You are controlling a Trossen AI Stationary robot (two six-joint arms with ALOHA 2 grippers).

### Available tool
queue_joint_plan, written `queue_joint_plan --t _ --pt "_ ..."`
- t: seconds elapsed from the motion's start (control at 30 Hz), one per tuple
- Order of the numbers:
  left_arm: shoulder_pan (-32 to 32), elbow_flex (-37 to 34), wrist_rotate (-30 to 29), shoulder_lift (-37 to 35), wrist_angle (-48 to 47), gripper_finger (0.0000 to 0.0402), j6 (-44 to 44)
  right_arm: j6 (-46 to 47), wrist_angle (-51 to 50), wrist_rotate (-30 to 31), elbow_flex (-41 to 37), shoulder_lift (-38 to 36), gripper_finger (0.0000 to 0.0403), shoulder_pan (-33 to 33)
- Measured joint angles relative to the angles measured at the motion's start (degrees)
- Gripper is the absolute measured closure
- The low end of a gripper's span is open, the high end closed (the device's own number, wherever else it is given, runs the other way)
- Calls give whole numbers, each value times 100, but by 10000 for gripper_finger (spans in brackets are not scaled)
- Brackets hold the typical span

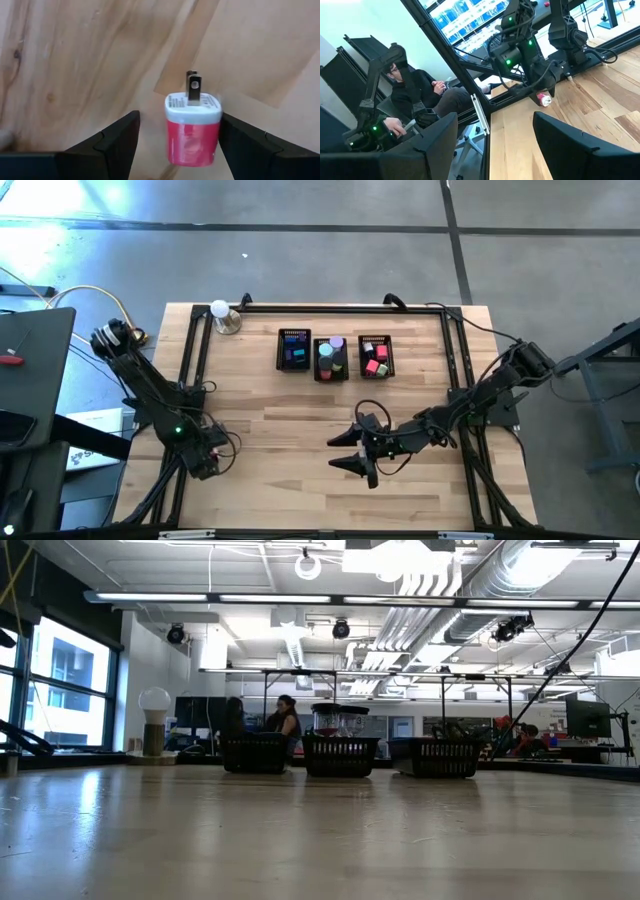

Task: Pick & Place Office items
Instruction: Put the pink charger adapter into the right black bin

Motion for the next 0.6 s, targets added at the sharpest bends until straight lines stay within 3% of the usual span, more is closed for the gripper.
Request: queue_joint_plan --t 0.33,0.6 --pt "4 33 44 360 -15 161 -286 0 -2 0 0 0 154 0" --pt "7 12 17 364 -97 248 -372 -269 -4 -7 0 0 154 0"
